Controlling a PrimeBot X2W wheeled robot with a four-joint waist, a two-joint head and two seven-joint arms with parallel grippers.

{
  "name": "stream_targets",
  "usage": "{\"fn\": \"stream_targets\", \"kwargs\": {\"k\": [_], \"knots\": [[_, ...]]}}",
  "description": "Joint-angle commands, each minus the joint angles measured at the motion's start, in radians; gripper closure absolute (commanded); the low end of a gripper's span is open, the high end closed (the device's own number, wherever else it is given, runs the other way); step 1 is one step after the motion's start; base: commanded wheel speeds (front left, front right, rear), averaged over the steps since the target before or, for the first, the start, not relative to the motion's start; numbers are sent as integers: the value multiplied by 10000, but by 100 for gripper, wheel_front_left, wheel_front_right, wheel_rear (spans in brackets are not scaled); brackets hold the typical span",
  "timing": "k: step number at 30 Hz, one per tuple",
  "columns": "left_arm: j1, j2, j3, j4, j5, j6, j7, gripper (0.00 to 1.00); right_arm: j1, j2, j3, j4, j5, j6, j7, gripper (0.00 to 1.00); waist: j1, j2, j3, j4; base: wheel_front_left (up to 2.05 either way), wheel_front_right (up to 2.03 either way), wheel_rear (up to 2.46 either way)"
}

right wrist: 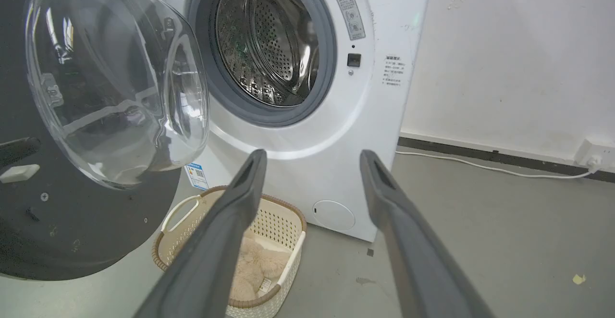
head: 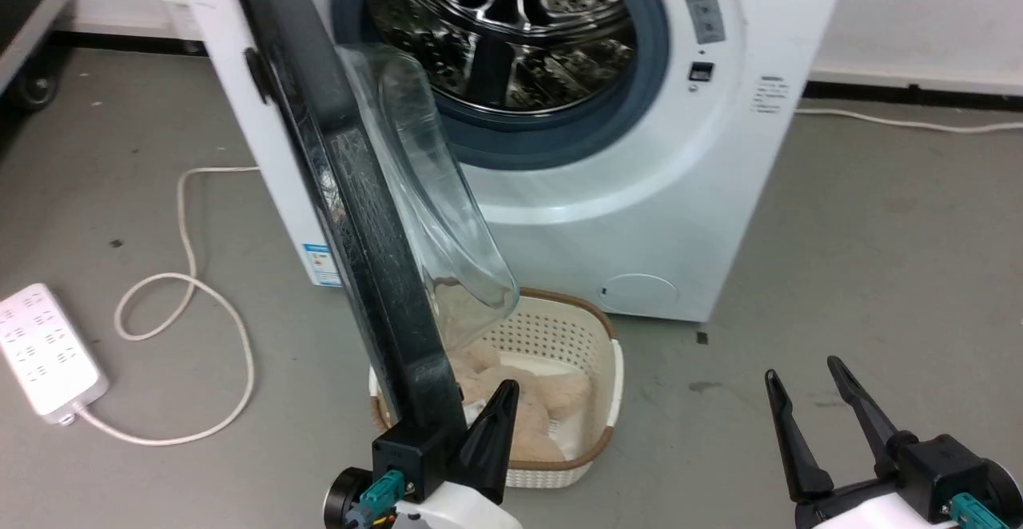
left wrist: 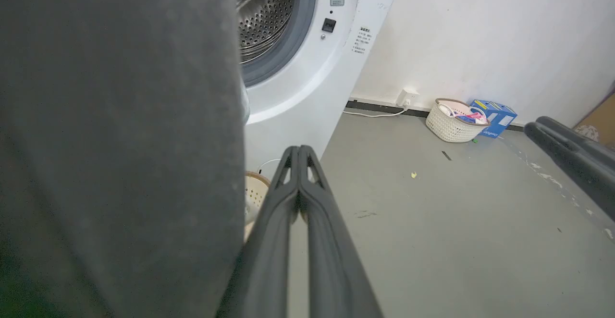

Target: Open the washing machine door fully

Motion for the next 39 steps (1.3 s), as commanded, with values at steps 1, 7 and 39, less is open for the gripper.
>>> {"fn": "stream_targets", "kwargs": {"k": [1, 7, 39], "knots": [[-81, 144, 162, 36, -28, 17, -102, 100, -34, 35, -18, 44, 25, -9, -58, 0, -1, -1, -116, 247, 0, 0, 0], [253, 389, 176, -19, -77, 47, -37, 100, 131, 35, -69, 104, 42, -9, -23, 0, -1, -1, -401, 1180, 0, 0, 0], [-1993, 2581, 3733, 1286, -1879, 138, -122, 100, -719, -311, 553, -782, -557, -9, 982, 0, -1, -1, 1890, 3487, 0, 0, 0]]}}
